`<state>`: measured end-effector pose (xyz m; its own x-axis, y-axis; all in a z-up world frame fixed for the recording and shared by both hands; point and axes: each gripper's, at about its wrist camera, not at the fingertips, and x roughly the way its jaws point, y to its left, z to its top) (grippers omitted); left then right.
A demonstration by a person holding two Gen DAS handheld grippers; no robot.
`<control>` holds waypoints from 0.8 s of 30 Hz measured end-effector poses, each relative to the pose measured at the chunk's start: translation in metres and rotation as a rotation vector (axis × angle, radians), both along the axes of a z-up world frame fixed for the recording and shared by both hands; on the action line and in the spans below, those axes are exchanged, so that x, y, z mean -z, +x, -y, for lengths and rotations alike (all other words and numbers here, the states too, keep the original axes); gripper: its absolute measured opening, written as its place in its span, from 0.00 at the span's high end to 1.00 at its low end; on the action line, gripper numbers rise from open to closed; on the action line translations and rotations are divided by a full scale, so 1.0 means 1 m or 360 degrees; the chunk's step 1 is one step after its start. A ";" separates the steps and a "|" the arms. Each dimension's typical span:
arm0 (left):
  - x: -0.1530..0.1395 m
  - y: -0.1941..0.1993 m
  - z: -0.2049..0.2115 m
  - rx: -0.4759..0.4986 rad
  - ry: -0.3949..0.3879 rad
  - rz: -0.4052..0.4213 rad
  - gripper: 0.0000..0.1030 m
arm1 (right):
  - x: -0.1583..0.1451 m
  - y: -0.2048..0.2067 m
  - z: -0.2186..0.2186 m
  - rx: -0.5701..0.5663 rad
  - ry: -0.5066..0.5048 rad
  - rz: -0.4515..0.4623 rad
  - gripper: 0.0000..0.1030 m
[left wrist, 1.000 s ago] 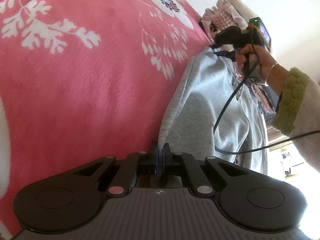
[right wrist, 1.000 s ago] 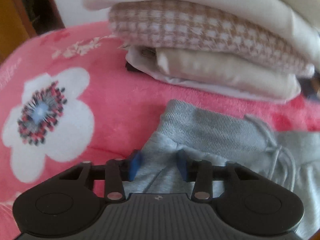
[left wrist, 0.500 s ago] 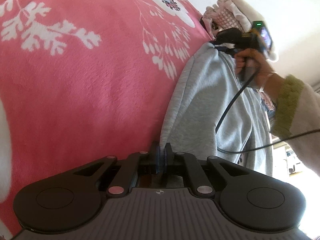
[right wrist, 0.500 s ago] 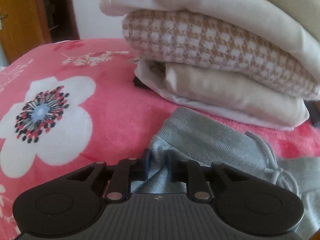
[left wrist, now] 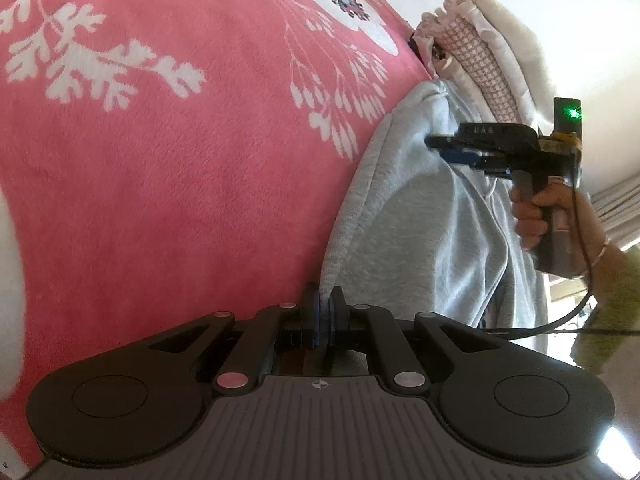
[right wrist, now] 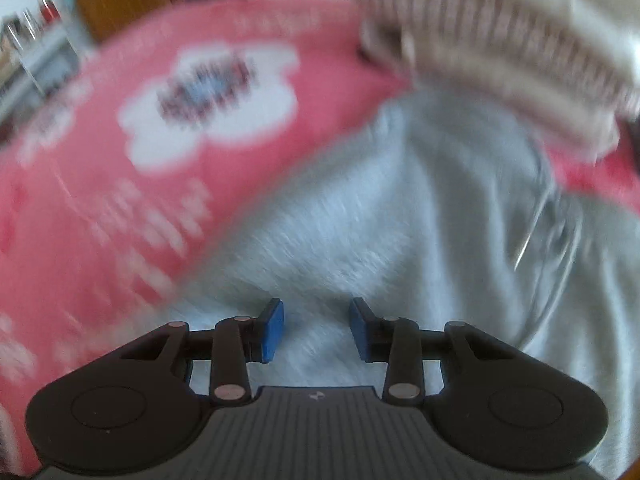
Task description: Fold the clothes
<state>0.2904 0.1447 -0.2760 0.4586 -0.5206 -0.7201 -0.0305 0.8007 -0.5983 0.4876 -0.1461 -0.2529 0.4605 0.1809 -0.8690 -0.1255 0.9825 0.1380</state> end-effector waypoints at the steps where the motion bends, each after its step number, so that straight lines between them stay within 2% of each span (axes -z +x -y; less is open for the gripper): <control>1: -0.001 0.000 0.001 0.0002 0.0009 0.0000 0.94 | 0.002 0.000 0.003 0.0042 0.0030 0.0016 0.61; 4: -0.003 -0.002 0.001 -0.0003 0.0025 -0.0002 0.94 | -0.011 -0.001 0.015 0.0217 0.0196 0.0069 0.61; 6: -0.004 -0.004 0.000 -0.0022 0.0034 -0.0006 0.94 | -0.023 -0.007 0.020 0.0251 0.0285 0.0097 0.62; 8: -0.005 -0.007 0.000 -0.0044 0.0044 -0.0011 0.94 | -0.031 -0.014 0.014 0.0168 0.0276 0.0113 0.62; 12: -0.006 -0.009 0.002 -0.0059 0.0080 -0.0014 0.94 | -0.027 -0.022 -0.024 -0.0157 0.0215 0.0079 0.62; 14: -0.008 -0.008 0.004 -0.0051 0.0103 -0.0017 0.94 | -0.011 -0.018 -0.041 -0.0186 0.0188 0.0029 0.62; 16: -0.008 -0.007 0.005 -0.0045 0.0112 -0.0017 0.93 | -0.001 -0.014 -0.049 -0.0125 0.0173 0.0083 0.61; 19: -0.007 -0.008 0.002 -0.0055 0.0090 -0.0019 0.93 | -0.017 -0.017 -0.031 0.0061 0.0389 0.0130 0.61; 24: -0.005 -0.010 -0.004 -0.0075 0.0058 -0.0027 0.92 | -0.019 -0.074 0.014 0.0043 0.0516 0.0053 0.61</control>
